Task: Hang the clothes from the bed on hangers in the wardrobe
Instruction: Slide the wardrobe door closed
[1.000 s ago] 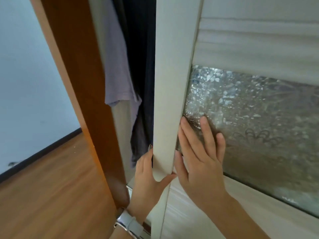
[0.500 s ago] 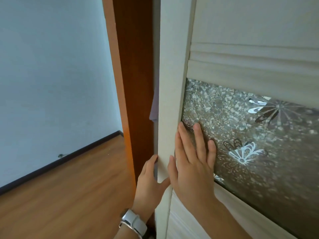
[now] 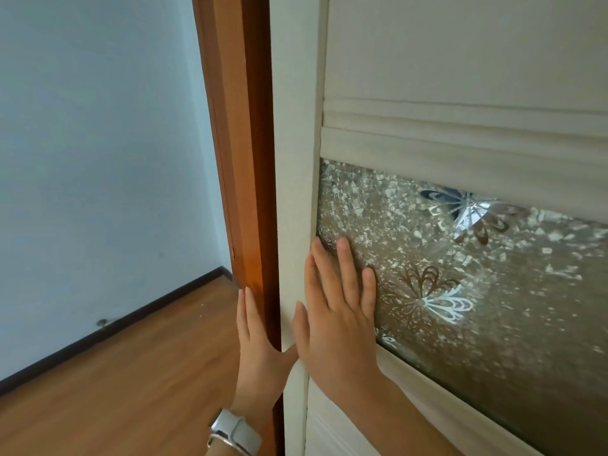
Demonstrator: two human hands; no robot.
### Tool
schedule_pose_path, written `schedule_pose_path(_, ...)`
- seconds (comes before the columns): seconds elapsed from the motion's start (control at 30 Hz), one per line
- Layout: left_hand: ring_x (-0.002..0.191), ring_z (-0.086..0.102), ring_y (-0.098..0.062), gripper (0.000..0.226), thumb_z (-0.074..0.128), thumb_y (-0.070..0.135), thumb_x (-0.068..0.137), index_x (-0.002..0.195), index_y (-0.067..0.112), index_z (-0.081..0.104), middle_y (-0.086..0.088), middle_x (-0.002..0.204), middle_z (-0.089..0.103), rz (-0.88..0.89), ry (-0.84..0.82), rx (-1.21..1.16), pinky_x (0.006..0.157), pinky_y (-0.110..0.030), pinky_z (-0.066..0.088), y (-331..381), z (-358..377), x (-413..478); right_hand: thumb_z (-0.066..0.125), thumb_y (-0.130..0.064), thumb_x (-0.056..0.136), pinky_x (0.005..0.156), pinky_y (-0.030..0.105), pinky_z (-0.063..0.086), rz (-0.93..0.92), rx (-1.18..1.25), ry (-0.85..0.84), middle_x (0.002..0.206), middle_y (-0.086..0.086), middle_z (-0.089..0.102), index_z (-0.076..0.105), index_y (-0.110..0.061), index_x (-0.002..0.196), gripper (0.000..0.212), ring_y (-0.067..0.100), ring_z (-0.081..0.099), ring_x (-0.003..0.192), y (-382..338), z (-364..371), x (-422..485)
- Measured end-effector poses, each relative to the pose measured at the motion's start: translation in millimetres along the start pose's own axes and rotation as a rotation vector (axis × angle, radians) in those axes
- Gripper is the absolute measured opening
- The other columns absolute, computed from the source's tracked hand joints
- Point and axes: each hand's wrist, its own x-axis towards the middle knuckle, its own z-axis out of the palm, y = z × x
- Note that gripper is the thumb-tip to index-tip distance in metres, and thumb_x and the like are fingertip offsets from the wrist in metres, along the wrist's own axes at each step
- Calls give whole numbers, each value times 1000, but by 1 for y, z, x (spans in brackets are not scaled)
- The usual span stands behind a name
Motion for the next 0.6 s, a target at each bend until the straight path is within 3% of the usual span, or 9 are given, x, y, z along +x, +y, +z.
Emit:
schedule_pose_path(0.1, 130, 44, -22, 116, 43, 92, 44, 140, 29, 25, -2, 143, 41, -118, 1, -88, 105, -46, 42, -4, -5, 13, 39, -27, 80, 116, 35, -10, -8, -4, 5, 147, 0, 40, 32, -13, 136, 59, 17, -13, 143, -6, 6, 7)
schedule_pose_path(0.17, 132, 40, -21, 109, 52, 81, 55, 143, 24, 22, -2, 145, 37, -123, -18, -49, 110, -43, 37, 1, -8, 15, 38, -27, 79, 116, 35, -9, -10, -10, 9, 147, 0, 41, 33, -13, 136, 58, 17, -12, 143, -9, 10, 9)
schedule_pose_path(0.27, 140, 22, -15, 86, 63, 35, 78, 146, 16, 14, 0, 153, 23, -94, -27, 70, 113, -30, 23, -4, -8, 17, 38, -26, 79, 116, 36, -10, -12, -7, 12, 146, -1, 42, 33, -13, 135, 58, 18, -13, 143, -10, 12, 10)
schedule_pose_path(0.37, 141, 16, -12, 84, 64, 34, 78, 145, 16, 17, 2, 153, 22, -81, -54, 130, 112, -25, 21, -11, -9, 19, 37, -27, 80, 116, 36, -10, -14, -19, 10, 146, 0, 42, 34, -13, 135, 57, 18, -13, 143, -10, 12, 10)
schedule_pose_path(0.53, 140, 22, -17, 95, 69, 37, 73, 146, 18, 11, 1, 153, 20, -79, -71, 143, 113, -31, 26, -9, -14, 20, 35, -29, 81, 116, 35, -6, -6, -10, 1, 146, 1, 42, 34, -13, 135, 56, 16, -12, 144, -9, 9, 9)
schedule_pose_path(0.6, 140, 23, -16, 91, 66, 42, 75, 146, 18, 14, 2, 153, 23, -68, -92, 189, 113, -29, 26, -11, -18, 24, 37, -29, 83, 115, 34, 1, -29, 25, 34, 141, 0, 49, 45, -13, 131, 52, 18, 5, 145, -8, 4, 9)
